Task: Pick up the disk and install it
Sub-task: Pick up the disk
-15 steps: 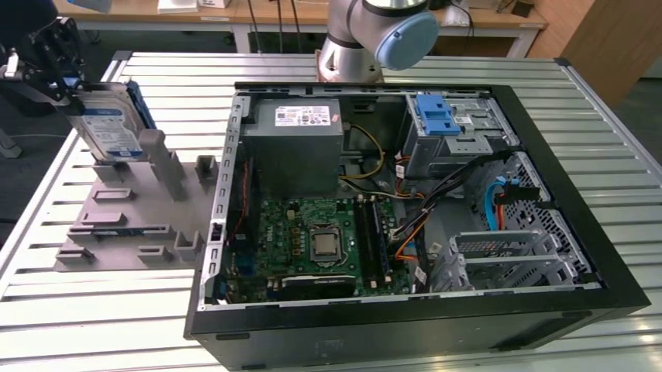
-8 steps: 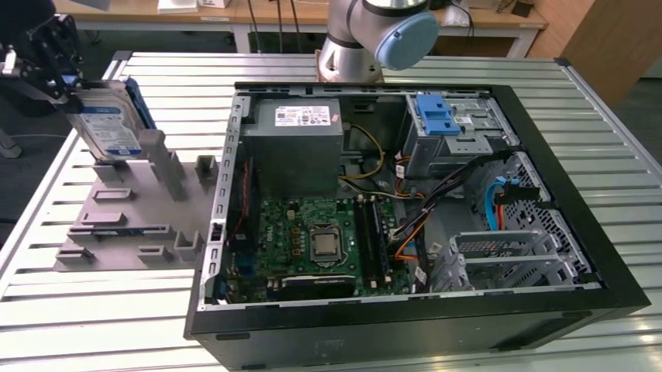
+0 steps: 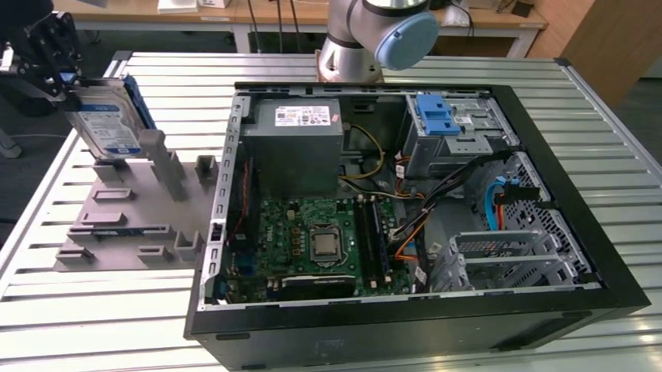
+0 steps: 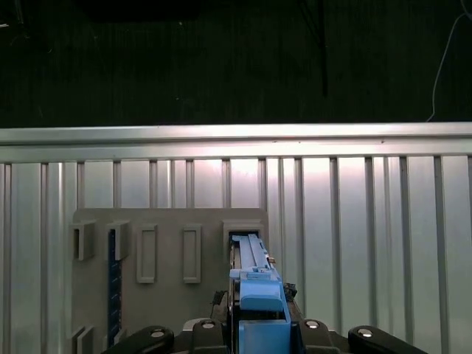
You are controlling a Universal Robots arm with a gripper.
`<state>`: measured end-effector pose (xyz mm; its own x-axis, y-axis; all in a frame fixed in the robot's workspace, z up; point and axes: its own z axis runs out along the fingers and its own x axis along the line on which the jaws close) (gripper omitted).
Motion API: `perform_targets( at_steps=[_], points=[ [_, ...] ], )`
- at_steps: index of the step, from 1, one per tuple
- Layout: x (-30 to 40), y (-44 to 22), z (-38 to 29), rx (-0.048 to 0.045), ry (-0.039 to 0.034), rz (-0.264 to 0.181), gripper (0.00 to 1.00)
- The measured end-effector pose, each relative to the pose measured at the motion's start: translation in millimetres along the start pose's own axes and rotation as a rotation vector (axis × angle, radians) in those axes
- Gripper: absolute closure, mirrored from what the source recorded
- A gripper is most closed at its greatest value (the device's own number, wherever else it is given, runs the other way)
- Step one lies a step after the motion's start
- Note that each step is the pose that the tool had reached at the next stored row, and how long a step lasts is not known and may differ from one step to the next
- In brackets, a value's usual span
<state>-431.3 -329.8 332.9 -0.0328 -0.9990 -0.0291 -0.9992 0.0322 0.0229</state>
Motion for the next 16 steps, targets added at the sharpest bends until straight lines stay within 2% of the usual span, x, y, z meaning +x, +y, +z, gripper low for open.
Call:
perform_targets(
  at_steps=[16],
  points=[
    [-0.7,0.9,-5.3,0.0014,0.0000,0.000,0.64]
  ],
)
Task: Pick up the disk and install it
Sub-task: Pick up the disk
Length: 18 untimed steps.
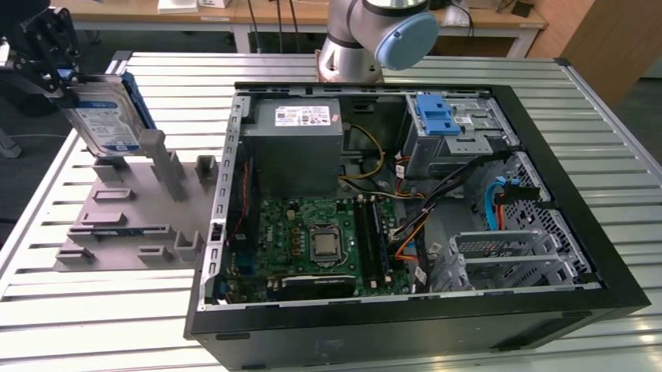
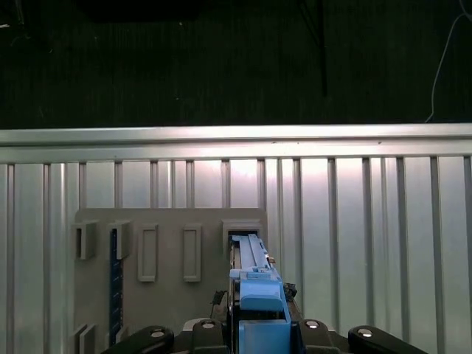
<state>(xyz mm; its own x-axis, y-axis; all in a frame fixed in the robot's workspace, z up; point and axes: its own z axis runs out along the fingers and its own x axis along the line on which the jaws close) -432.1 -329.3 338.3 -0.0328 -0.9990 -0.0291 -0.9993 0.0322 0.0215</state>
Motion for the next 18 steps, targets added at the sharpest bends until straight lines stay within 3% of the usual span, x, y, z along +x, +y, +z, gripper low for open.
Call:
perform_targets(
  at_steps=[18],
  points=[
    [-0.7,0.8,-5.3,0.0013,0.0000,0.000,0.64]
  ],
)
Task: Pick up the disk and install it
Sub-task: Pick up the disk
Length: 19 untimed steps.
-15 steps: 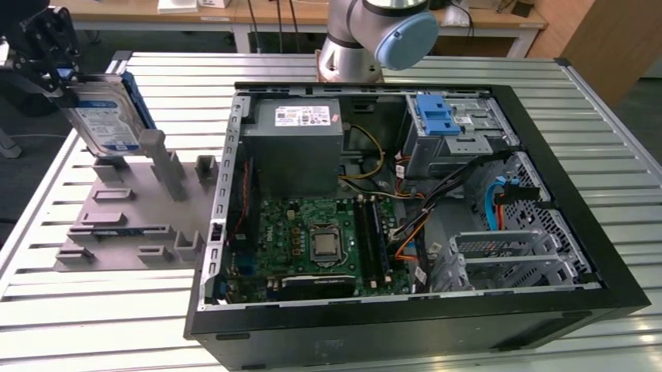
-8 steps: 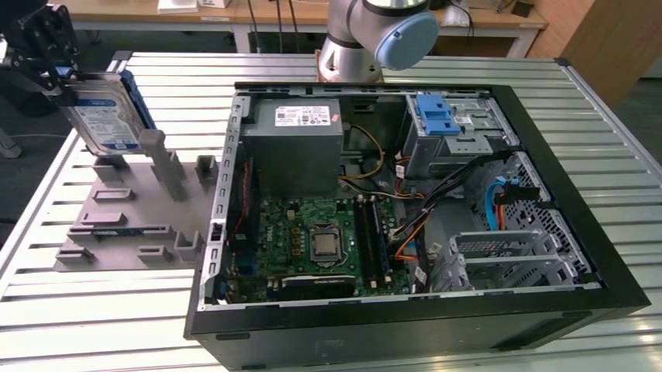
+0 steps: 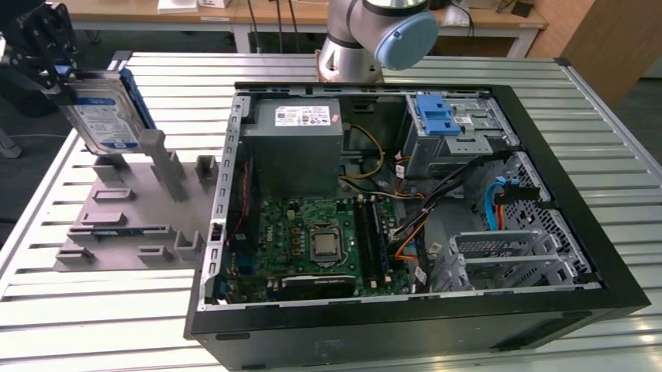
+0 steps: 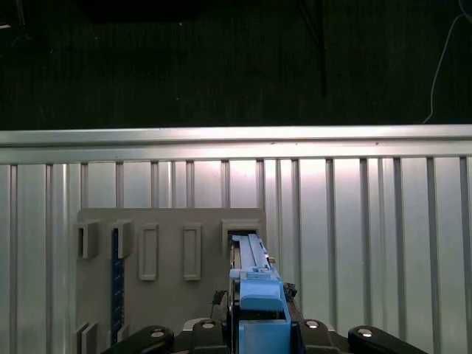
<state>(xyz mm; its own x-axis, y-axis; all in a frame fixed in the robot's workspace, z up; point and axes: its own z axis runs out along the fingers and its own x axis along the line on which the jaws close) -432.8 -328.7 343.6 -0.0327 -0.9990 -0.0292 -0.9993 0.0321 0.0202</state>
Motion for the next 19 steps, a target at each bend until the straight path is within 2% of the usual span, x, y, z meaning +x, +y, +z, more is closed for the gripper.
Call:
perform_targets(
  at_steps=[13,19],
  points=[
    [-0.1,0.0,-1.2,0.0000,0.0000,0.000,0.64],
    [-0.2,0.1,-5.5,0.0000,0.0000,0.000,0.64]
  ],
)
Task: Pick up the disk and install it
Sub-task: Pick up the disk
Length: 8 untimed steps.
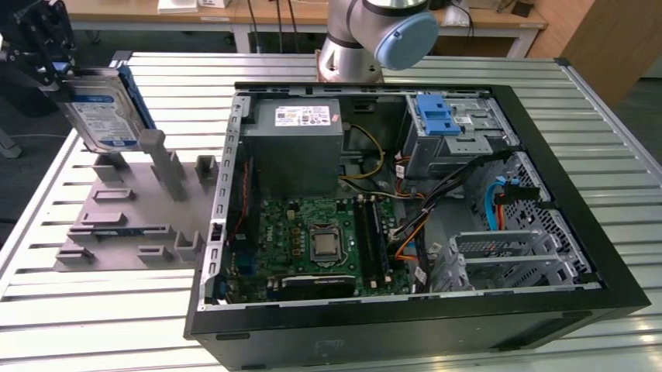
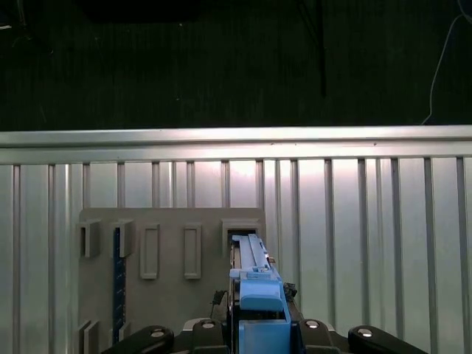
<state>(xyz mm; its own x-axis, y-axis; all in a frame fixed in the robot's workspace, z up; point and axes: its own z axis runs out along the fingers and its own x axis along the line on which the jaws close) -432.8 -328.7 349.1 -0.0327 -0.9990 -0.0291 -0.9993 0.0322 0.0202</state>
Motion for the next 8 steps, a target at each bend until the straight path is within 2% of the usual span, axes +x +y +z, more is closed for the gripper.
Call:
perform_targets(
  at_steps=[8],
  points=[
    [-0.2,0.1,-5.5,0.0001,0.0000,0.000,0.64]
  ],
)
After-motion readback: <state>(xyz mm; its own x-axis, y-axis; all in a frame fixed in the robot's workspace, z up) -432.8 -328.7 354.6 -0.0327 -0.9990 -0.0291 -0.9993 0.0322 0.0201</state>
